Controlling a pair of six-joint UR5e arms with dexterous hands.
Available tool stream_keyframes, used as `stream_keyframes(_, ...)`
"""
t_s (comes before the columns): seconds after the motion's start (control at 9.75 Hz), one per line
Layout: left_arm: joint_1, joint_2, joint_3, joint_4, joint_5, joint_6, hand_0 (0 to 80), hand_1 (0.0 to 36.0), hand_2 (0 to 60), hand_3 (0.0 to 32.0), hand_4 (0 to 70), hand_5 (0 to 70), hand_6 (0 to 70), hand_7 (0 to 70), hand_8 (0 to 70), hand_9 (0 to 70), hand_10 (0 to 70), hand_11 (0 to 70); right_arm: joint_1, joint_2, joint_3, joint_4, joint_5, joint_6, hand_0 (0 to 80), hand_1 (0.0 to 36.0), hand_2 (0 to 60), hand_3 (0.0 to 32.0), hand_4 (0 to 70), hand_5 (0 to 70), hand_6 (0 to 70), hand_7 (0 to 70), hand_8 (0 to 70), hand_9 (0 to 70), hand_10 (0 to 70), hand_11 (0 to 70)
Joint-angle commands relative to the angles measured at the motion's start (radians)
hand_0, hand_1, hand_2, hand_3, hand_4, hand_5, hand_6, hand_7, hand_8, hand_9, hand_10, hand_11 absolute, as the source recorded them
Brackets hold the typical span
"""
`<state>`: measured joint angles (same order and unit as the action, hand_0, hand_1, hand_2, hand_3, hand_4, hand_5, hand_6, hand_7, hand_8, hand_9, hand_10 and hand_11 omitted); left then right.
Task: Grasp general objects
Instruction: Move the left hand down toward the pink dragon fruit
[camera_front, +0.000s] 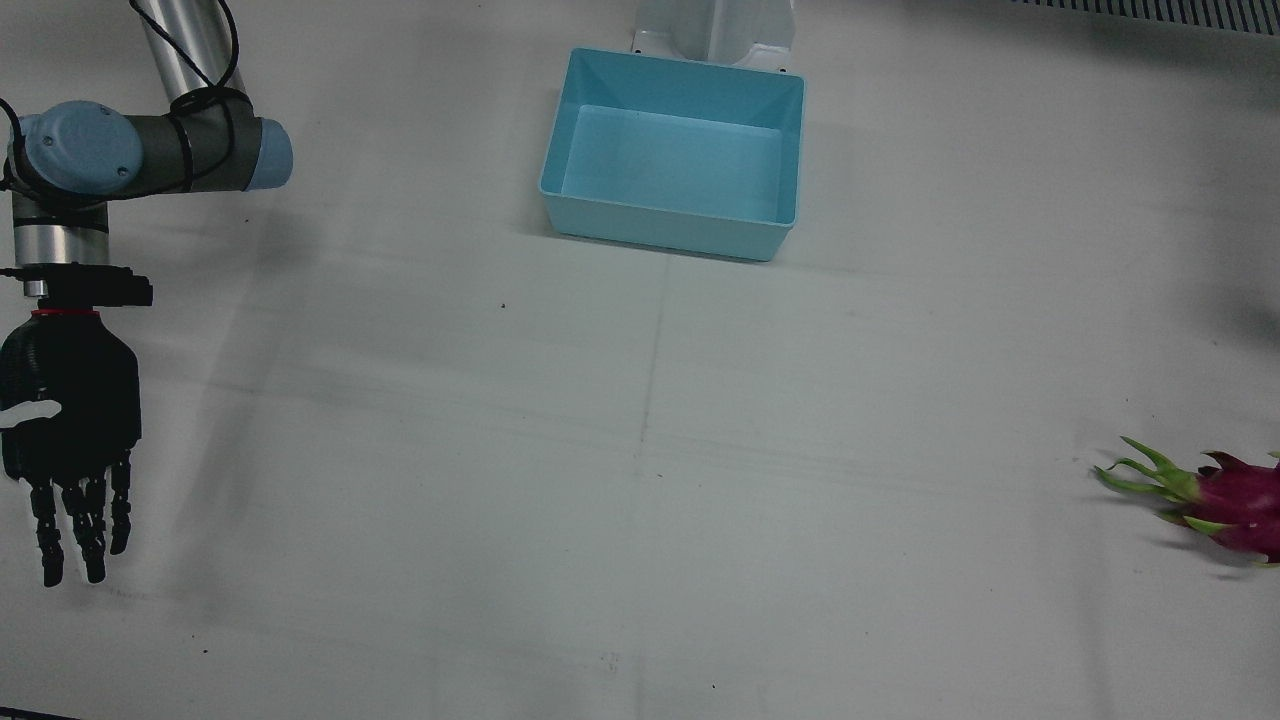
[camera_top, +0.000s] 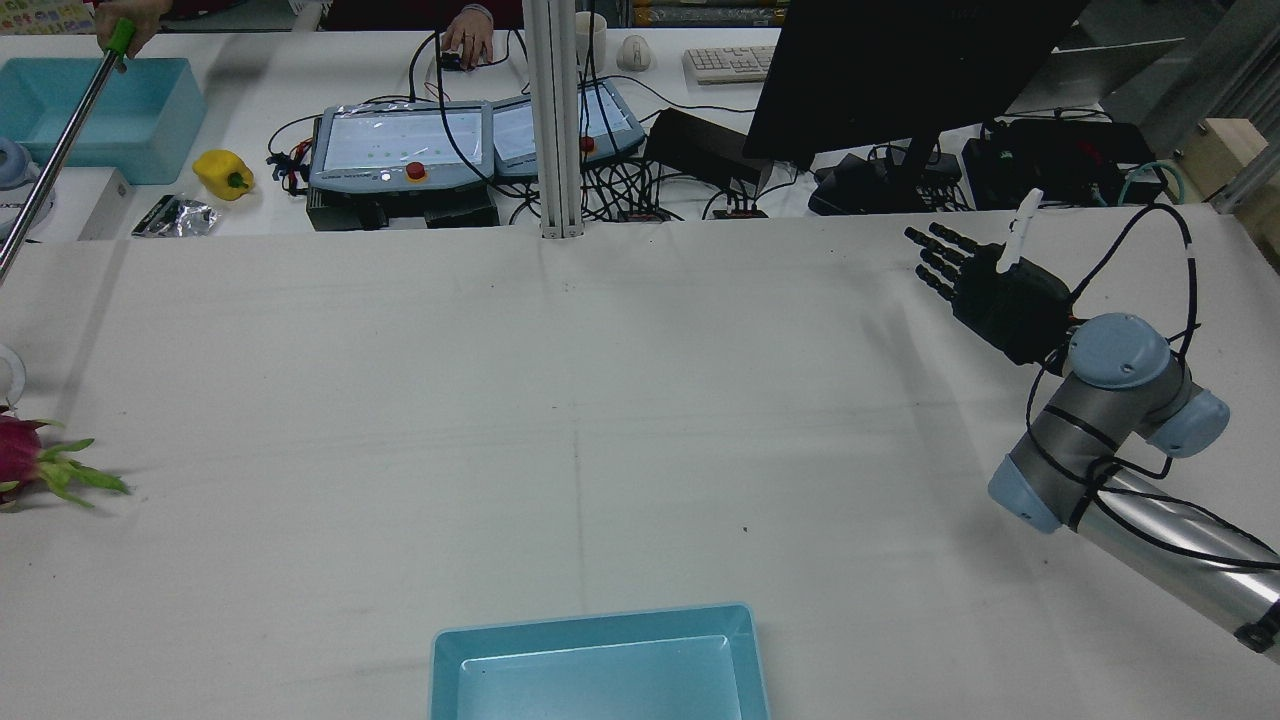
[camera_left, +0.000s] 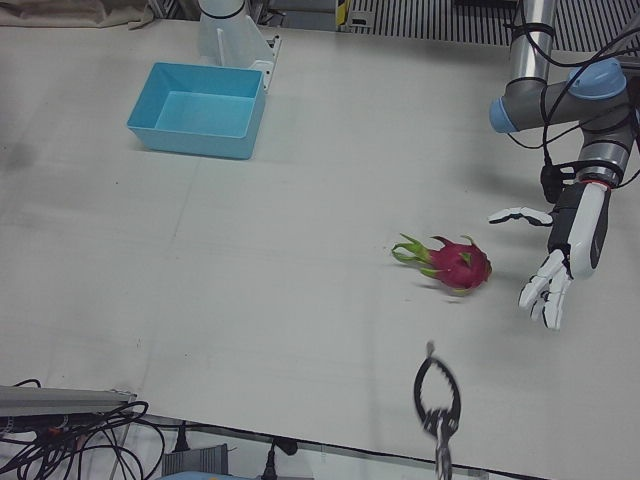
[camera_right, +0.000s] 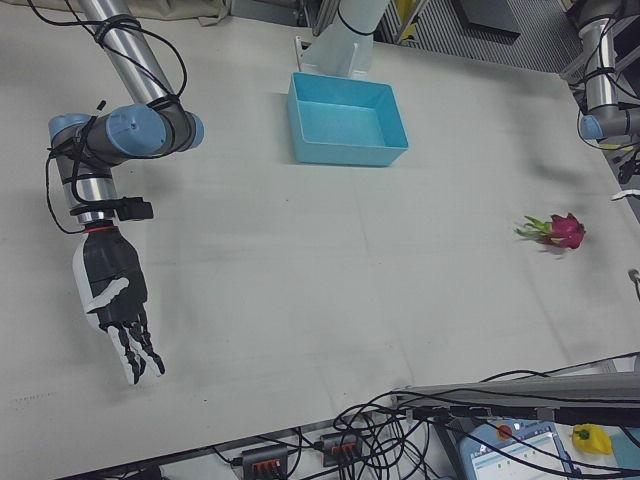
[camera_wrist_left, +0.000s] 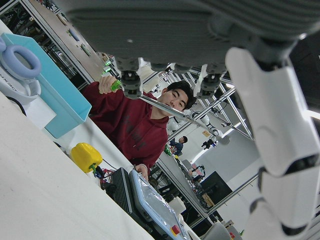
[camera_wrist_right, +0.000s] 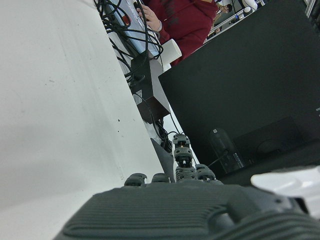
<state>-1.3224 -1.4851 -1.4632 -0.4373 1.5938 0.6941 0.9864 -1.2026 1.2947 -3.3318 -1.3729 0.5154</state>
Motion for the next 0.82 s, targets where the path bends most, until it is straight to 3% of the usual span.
stream_keyframes(0.0, -0.004, 0.003, -0.055, -0.014, 0.049, 0.037, 80.0, 36.0, 53.9, 0.4, 14.5, 0.0, 0.0, 0.0, 0.0, 0.0, 0.0, 0.0, 0.000, 0.000, 0.000, 0.000, 0.000, 0.000, 0.0, 0.0, 0.0, 0.0, 0.0, 0.0, 0.0, 0.0, 0.0, 0.0, 0.0, 0.0)
stream_keyframes(0.1, -0.012, 0.018, -0.145, 0.032, 0.102, 0.095, 80.0, 36.0, 60.0, 0.0, 19.7, 0.0, 0.0, 2.1, 0.0, 0.0, 0.0, 0.0, 0.000, 0.000, 0.000, 0.000, 0.000, 0.000, 0.0, 0.0, 0.0, 0.0, 0.0, 0.0, 0.0, 0.0, 0.0, 0.0, 0.0, 0.0)
stream_keyframes(0.21, -0.041, 0.060, -0.219, 0.067, 0.109, 0.140, 80.0, 36.0, 60.0, 0.0, 24.1, 0.4, 0.0, 3.0, 0.0, 0.0, 0.0, 0.0, 0.000, 0.000, 0.000, 0.000, 0.000, 0.000, 0.0, 0.0, 0.0, 0.0, 0.0, 0.0, 0.0, 0.0, 0.0, 0.0, 0.0, 0.0)
stream_keyframes(0.31, -0.082, 0.101, -0.267, 0.077, 0.110, 0.157, 80.0, 36.0, 60.0, 1.2, 24.2, 0.9, 0.0, 5.0, 0.0, 0.0, 0.0, 0.0, 0.000, 0.000, 0.000, 0.000, 0.000, 0.000, 0.0, 0.0, 0.0, 0.0, 0.0, 0.0, 0.0, 0.0, 0.0, 0.0, 0.0, 0.0)
stream_keyframes(0.41, -0.093, 0.100, -0.272, 0.091, 0.126, 0.163, 80.0, 36.0, 60.0, 2.8, 22.4, 0.0, 0.0, 5.2, 0.0, 0.0, 0.0, 0.0, 0.000, 0.000, 0.002, 0.000, 0.000, 0.000, 0.0, 0.0, 0.0, 0.0, 0.0, 0.0, 0.0, 0.0, 0.0, 0.0, 0.0, 0.0)
stream_keyframes(0.51, -0.092, 0.091, -0.278, 0.116, 0.146, 0.174, 80.0, 36.0, 60.0, 2.2, 22.8, 0.0, 0.0, 5.3, 0.0, 0.0, 0.0, 0.0, 0.000, 0.000, 0.002, 0.000, 0.000, 0.000, 0.0, 0.0, 0.0, 0.0, 0.0, 0.0, 0.0, 0.0, 0.0, 0.0, 0.0, 0.0)
stream_keyframes(0.62, -0.093, 0.091, -0.322, 0.159, 0.187, 0.197, 80.0, 36.0, 60.0, 3.4, 21.2, 0.0, 0.0, 3.3, 0.0, 0.0, 0.0, 0.0, 0.000, 0.000, 0.002, 0.000, 0.000, 0.000, 0.0, 0.0, 0.0, 0.0, 0.0, 0.0, 0.0, 0.0, 0.0, 0.0, 0.0, 0.0)
stream_keyframes(0.72, -0.095, 0.091, -0.377, 0.223, 0.228, 0.243, 80.0, 36.0, 60.0, 16.6, 8.4, 0.0, 0.0, 0.0, 0.0, 0.0, 0.0, 0.0, 0.000, 0.000, 0.002, 0.000, 0.000, 0.000, 0.0, 0.0, 0.0, 0.0, 0.0, 0.0, 0.0, 0.0, 0.0, 0.0, 0.0, 0.0)
